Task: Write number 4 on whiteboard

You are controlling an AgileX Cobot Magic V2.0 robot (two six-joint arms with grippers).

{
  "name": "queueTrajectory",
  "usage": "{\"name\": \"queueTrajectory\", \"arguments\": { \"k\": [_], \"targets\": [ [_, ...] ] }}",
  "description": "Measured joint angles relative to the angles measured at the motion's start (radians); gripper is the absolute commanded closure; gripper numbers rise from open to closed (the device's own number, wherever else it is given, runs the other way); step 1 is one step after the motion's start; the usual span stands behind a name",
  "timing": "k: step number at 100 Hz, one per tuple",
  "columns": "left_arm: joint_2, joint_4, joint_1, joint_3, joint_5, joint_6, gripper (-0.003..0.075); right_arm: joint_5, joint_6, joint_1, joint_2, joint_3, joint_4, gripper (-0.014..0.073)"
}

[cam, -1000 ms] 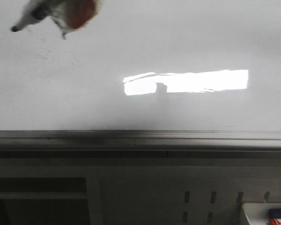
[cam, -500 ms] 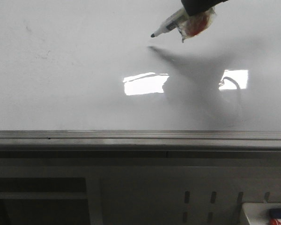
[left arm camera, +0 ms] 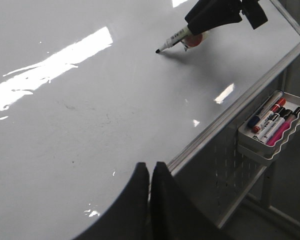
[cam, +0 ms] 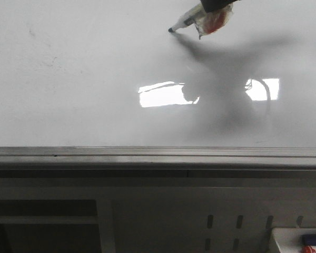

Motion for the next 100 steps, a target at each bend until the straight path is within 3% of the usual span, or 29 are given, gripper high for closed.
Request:
{"name": "queueTrajectory", "arguments": {
  "k": [39,74,100],
  "targets": [
    [0.000,-0.031,0.000,0.000,-0.004,-0.002,0.0741,0.014,0.014,0.006,0.043,-0.010,0.056,0.0643],
    [0.000,-0.033,0.000,0.000,-0.006,-0.002,0.0741,0.047,0.016,0.161,0.146,-0.012,0.104,0.0643],
    [0.000,-0.035,0.000,0.000,-0.006,-0.002,0.0741,0.045,0.016,0.162,0.151,-0.012,0.119,0.0636]
  ]
}}
